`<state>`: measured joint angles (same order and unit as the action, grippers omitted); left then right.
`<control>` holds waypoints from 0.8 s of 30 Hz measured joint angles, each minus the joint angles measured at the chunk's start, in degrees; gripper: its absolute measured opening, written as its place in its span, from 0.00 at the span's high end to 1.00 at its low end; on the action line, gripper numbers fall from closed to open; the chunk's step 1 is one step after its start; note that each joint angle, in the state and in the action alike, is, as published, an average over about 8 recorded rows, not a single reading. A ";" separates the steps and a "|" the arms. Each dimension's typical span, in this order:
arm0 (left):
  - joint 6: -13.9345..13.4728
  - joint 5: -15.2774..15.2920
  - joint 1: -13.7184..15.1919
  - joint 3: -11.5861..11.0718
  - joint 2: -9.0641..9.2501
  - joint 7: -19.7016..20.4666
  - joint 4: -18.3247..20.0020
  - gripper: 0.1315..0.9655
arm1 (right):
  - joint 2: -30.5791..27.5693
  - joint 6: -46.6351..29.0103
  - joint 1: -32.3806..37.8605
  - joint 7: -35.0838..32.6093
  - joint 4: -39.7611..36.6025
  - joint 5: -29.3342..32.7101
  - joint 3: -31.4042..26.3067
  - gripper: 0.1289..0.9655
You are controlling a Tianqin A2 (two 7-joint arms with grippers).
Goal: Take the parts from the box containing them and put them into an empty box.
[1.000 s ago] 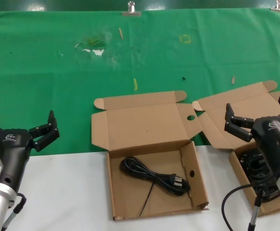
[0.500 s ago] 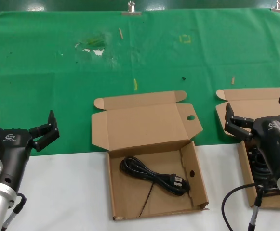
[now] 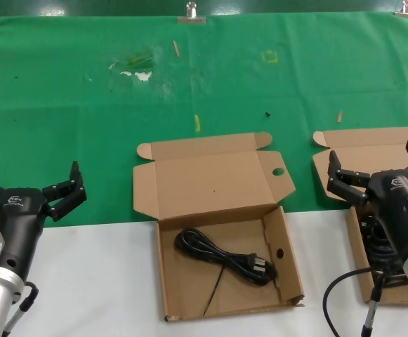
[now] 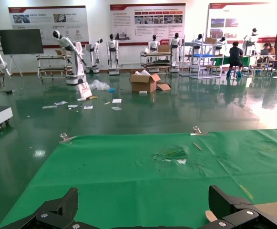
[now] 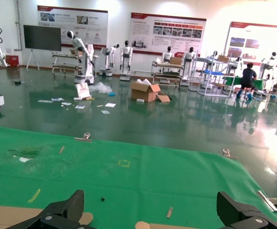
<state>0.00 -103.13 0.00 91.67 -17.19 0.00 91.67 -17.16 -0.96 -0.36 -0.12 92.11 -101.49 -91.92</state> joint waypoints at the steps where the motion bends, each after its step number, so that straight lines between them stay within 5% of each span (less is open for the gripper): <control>1: 0.00 0.00 0.00 0.00 0.00 0.00 0.00 0.00 | 0.00 0.00 0.00 0.00 0.00 0.00 0.00 0.00; 24: 0.00 0.00 0.00 0.00 0.00 0.00 0.00 0.00 | 0.00 0.00 0.00 0.00 0.00 0.00 0.00 0.00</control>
<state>0.00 -103.13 0.00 91.67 -17.19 0.00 91.67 -17.16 -0.96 -0.36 -0.12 92.11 -101.49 -91.92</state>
